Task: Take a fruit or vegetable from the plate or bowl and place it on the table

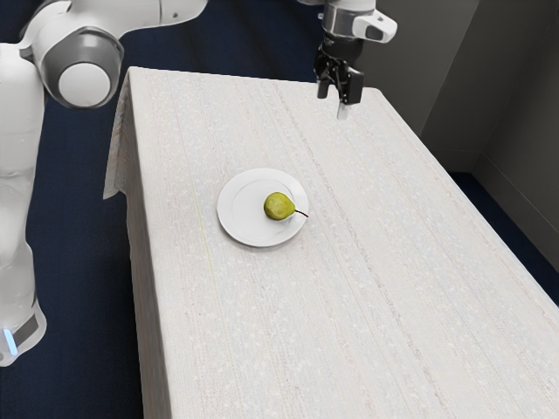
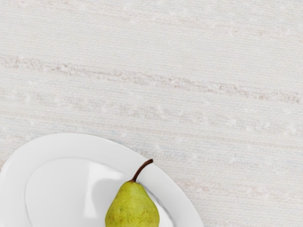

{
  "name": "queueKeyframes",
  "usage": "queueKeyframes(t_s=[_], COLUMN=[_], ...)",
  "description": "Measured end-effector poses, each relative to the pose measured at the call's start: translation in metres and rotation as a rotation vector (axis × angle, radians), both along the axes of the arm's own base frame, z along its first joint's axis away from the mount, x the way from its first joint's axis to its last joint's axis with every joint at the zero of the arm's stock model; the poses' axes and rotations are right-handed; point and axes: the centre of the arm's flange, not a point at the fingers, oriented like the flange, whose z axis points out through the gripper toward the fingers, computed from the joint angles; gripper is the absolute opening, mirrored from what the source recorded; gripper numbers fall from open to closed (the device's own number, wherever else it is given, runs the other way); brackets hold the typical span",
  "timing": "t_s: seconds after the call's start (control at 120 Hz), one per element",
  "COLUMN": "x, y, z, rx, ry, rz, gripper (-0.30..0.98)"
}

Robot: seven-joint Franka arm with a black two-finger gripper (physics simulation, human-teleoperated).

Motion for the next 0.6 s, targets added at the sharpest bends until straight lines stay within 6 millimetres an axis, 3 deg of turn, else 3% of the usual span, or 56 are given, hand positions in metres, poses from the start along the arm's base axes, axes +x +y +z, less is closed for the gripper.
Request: queueKeyframes(t_s=[0.183, 0.342, 0.475, 0.6], x=[0.001, 0.002, 0.004, 0.01], y=[0.0, 0.015, 0.004, 0.003], z=[0.0, -0.006, -0.006, -0.029], rx=[0.002, 0.0, -0.001, -0.005], ry=[-0.001, 0.008, 0.007, 0.054], rz=[-0.013, 0.003, -0.024, -0.033], gripper=[0.69, 0.69, 0.69, 0.69])
